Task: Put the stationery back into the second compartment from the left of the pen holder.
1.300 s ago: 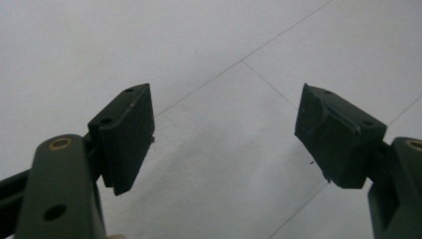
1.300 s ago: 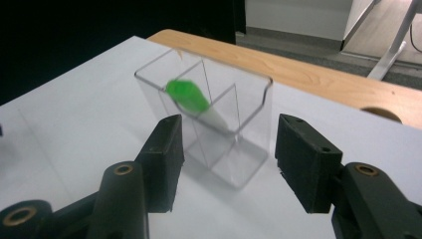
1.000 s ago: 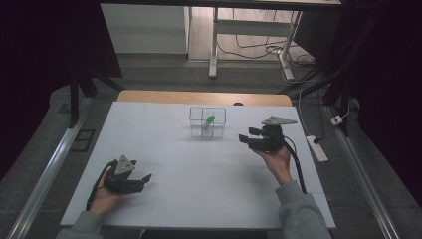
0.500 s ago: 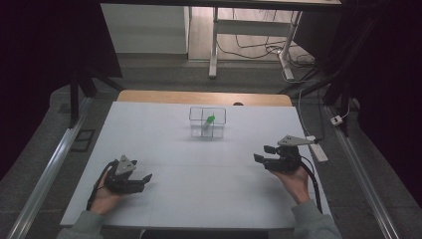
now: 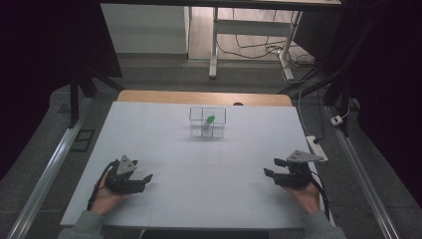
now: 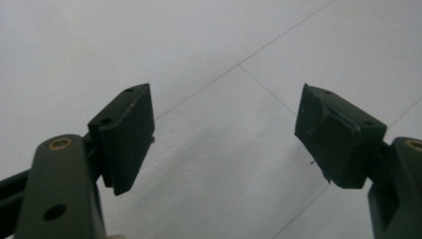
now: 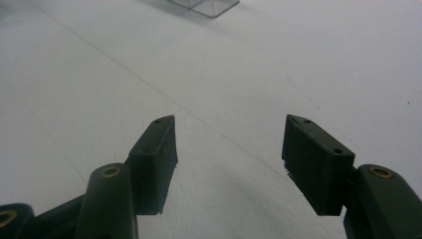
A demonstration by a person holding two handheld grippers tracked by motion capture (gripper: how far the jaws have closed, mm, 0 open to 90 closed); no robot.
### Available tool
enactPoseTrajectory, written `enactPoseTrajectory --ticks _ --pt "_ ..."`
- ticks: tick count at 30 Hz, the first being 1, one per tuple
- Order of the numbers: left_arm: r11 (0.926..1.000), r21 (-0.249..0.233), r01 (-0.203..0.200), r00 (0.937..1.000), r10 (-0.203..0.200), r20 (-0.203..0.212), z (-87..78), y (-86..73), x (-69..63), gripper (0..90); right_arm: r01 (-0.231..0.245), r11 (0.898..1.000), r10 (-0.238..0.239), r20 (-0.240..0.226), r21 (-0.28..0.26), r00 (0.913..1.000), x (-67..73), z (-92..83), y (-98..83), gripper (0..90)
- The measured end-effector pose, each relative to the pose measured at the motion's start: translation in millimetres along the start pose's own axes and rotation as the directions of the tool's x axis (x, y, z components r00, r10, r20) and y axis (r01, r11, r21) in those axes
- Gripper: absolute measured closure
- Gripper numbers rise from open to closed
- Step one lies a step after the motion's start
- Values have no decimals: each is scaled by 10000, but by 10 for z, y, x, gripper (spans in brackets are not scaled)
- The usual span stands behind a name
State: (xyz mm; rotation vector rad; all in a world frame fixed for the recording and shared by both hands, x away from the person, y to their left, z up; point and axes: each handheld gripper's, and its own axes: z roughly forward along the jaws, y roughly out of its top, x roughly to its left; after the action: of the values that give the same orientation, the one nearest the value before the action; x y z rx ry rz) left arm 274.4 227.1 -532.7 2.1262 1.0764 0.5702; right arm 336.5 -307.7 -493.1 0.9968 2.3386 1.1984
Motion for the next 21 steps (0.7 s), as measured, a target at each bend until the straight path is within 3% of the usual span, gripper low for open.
enactPoseTrajectory --ticks 21 --pt "10000 -33 -50 10000 50 4 -3 2 -7 236 172 9998 -171 -124 94 9998 -2 5 -67 365"
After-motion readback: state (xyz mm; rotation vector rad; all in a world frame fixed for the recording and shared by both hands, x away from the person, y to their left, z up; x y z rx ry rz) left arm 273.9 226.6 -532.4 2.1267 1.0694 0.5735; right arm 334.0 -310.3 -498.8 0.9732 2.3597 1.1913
